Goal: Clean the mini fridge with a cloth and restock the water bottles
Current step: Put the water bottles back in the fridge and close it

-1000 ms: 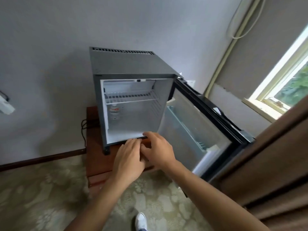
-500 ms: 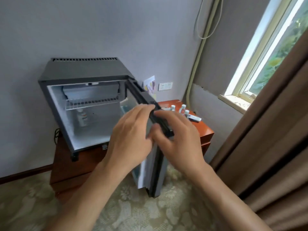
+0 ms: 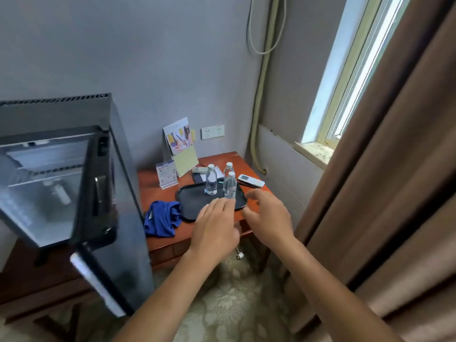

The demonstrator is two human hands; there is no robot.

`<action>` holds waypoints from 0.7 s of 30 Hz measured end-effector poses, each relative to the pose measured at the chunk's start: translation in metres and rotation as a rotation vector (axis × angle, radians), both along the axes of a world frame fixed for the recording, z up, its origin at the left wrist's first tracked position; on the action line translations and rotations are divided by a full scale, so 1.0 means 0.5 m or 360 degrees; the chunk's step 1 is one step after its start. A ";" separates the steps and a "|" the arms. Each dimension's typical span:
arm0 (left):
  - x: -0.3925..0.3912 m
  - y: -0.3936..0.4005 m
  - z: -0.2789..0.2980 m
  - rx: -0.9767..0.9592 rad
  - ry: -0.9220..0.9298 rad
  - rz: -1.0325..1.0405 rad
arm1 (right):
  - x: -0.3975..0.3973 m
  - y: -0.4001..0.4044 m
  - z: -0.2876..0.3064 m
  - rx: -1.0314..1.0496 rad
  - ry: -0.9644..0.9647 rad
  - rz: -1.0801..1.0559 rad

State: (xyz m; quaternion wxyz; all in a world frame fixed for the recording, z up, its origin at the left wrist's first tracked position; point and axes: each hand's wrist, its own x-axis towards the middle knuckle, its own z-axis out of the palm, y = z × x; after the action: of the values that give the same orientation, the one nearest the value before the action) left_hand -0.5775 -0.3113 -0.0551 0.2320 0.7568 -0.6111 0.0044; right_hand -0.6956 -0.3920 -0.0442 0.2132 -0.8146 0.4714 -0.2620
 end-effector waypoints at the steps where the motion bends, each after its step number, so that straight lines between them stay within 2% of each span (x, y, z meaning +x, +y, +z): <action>1: 0.004 -0.033 -0.026 0.0063 -0.0036 0.0019 | 0.000 -0.032 -0.021 0.0032 0.0083 0.0005; 5: 0.030 -0.180 -0.112 0.0235 -0.0038 0.0084 | 0.032 -0.170 -0.100 0.0115 0.0302 0.0065; 10: 0.123 -0.411 -0.196 0.0297 0.0089 0.0259 | 0.133 -0.393 -0.175 0.0154 0.0487 0.0185; 15: 0.234 -0.617 -0.272 0.0568 0.0283 0.0388 | 0.258 -0.607 -0.264 0.0358 0.0650 0.0267; 21: 0.324 -0.760 -0.345 0.0856 0.0427 0.0388 | 0.372 -0.764 -0.374 0.0546 0.0805 0.0442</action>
State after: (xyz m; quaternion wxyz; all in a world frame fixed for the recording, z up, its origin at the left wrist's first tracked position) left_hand -0.4152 -0.6915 -0.2278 0.1000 0.8524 -0.4592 -0.2292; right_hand -0.5095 -0.7739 -0.2313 0.2571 -0.8625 0.4312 0.0631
